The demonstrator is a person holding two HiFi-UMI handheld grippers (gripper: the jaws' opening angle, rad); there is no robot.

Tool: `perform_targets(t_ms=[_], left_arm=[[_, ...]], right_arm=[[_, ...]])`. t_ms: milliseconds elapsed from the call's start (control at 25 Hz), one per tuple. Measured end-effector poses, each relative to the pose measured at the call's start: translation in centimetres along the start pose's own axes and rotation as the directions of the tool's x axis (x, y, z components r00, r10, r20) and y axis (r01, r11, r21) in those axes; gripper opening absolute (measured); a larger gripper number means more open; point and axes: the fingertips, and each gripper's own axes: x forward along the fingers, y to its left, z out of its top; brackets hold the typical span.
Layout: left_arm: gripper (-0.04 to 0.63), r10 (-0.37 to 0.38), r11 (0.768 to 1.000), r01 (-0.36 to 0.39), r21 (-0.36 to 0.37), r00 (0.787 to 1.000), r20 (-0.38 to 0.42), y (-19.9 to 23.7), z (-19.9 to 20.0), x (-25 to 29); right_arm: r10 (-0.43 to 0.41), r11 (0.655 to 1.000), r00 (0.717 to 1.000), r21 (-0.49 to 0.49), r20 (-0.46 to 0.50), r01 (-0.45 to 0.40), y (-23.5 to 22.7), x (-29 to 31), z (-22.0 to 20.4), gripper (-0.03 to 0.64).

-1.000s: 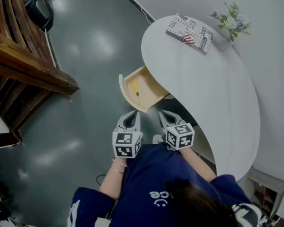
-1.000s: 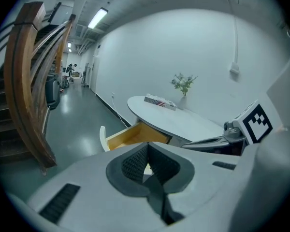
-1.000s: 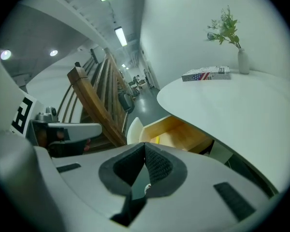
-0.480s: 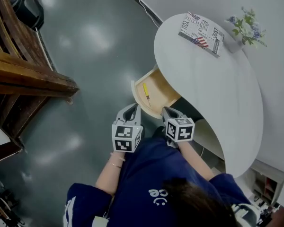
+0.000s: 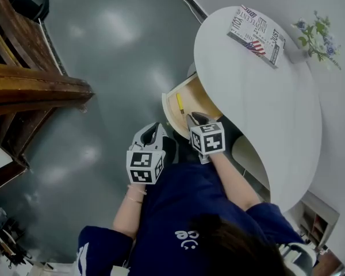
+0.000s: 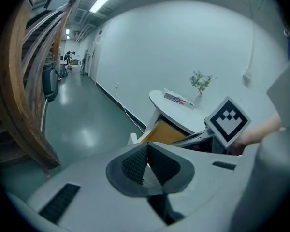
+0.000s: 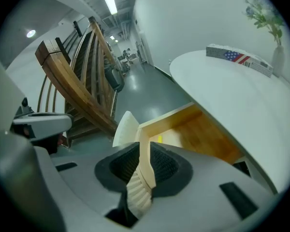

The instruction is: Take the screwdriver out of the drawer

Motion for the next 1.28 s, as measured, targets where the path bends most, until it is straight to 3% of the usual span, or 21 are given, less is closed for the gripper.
perform_targets(t_ms=[320, 680, 880, 1280], left_arm=[[0.003, 0.073, 0.993, -0.072, -0.099, 0.997, 0.013, 0.7, 0.7, 0.3], [0.005, 0.199, 0.964, -0.205, -0.167, 0.979, -0.051, 3.0, -1.3, -0.3], [0.005, 0.252, 0.948, -0.265, -0.176, 0.963, -0.092, 4.0, -2.2, -0.4], [0.005, 0.279, 0.933, -0.304, -0.193, 0.949, -0.147, 3.4, -3.6, 0.4]], right_arm=[[0.052, 0.998, 0.990, -0.035, -0.134, -0.057, -0.3, 4.8, -0.7, 0.149], [0.036, 0.998, 0.971, -0.049, -0.237, -0.049, -2.5, 9.0, -1.7, 0.169], [0.039, 0.997, 0.964, -0.055, -0.264, -0.056, -2.7, 11.2, -2.0, 0.173], [0.019, 0.991, 0.936, -0.120, -0.351, -0.065, -3.4, 14.9, -3.9, 0.173]])
